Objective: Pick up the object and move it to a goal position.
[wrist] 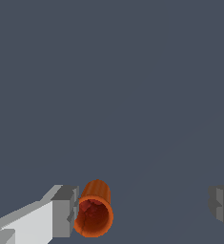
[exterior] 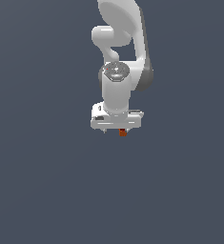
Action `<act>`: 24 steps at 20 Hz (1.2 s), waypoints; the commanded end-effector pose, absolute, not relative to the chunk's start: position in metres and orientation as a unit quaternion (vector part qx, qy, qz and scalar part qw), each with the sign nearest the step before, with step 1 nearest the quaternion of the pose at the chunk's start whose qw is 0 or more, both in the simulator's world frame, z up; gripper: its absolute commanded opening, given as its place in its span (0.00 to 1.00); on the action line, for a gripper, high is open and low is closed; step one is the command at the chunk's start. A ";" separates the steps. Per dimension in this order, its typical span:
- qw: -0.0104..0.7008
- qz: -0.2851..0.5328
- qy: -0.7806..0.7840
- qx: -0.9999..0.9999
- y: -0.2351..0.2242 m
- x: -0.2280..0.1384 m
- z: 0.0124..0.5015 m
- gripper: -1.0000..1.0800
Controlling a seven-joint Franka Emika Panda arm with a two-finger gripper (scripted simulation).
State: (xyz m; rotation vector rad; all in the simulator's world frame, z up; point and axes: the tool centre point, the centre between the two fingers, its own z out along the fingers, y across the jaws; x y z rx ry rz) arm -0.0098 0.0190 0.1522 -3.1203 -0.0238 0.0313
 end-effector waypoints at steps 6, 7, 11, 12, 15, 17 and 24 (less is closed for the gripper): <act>0.016 0.014 -0.007 -1.000 0.021 -0.010 0.151 0.96; 0.019 0.015 -0.006 -1.000 0.021 -0.010 0.151 0.96; 0.023 0.018 0.000 -1.000 0.022 -0.010 0.151 0.96; 0.023 0.018 0.001 -1.000 0.022 -0.010 0.151 0.96; 0.023 0.017 -0.003 -1.000 0.022 -0.010 0.150 0.96; 0.022 0.017 -0.009 -1.000 0.023 -0.011 0.149 0.96; 0.018 0.014 -0.058 -0.998 0.028 -0.020 0.140 0.96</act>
